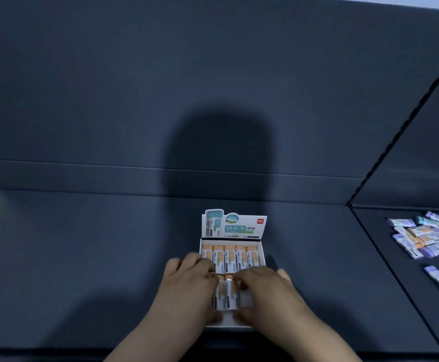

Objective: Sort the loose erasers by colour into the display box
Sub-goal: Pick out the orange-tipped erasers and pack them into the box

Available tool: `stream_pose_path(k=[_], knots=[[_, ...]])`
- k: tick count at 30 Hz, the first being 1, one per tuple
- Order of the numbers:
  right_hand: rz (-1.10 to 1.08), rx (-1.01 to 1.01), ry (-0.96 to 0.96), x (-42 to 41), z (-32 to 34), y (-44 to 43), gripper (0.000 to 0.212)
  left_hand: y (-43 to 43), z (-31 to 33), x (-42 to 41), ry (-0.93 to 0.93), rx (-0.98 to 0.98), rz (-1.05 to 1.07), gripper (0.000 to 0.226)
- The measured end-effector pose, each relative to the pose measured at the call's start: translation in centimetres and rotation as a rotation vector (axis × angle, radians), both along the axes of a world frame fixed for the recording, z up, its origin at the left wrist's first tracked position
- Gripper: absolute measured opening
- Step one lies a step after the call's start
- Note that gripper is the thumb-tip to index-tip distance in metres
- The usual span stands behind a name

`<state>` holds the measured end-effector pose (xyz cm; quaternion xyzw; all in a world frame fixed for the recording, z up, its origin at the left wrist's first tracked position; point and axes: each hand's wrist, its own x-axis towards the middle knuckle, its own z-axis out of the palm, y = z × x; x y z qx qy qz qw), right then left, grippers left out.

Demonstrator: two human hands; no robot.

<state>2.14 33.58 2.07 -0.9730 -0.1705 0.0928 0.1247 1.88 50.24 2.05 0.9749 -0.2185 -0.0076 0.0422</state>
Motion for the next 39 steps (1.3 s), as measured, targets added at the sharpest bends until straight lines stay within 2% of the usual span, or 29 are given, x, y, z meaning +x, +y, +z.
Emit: stream_pose_path(k=[2,4,8,13,22,25,28,33,39], knots=[[0.001,-0.025,0.001,0.0,0.0,-0.1,0.038,0.2,0.5,0.0,-0.011,0.013,0.01,0.054],[0.001,-0.043,-0.001,0.0,-0.1,0.1,0.034,0.3,0.6,-0.2,0.056,-0.032,0.027,0.046],[-0.002,-0.046,-0.018,0.1,-0.2,0.4,0.026,0.3,0.2,-0.1,-0.013,0.052,-0.008,0.037],[0.002,-0.026,-0.018,-0.1,-0.5,0.0,0.034,0.0,0.6,-0.1,0.029,0.049,0.016,0.047],[-0.031,0.025,-0.006,-0.3,-0.3,0.1,0.04,-0.4,0.3,-0.2,0.064,0.071,0.026,0.04],[0.003,-0.042,-0.019,-0.3,0.1,0.3,0.041,-0.2,0.7,0.0,0.077,0.089,0.005,0.039],[0.058,-0.116,-0.082,-0.3,1.1,0.5,0.042,0.0,1.5,0.3,0.056,0.02,-0.028,0.044],[-0.032,0.002,-0.222,-1.0,2.2,-0.4,0.035,-1.0,2.5,1.0,-0.057,-0.057,-0.118,0.044],[-0.133,0.062,-0.269,-2.5,2.2,-3.5,0.036,-3.8,1.0,1.5,-0.099,-0.142,-0.249,0.038]])
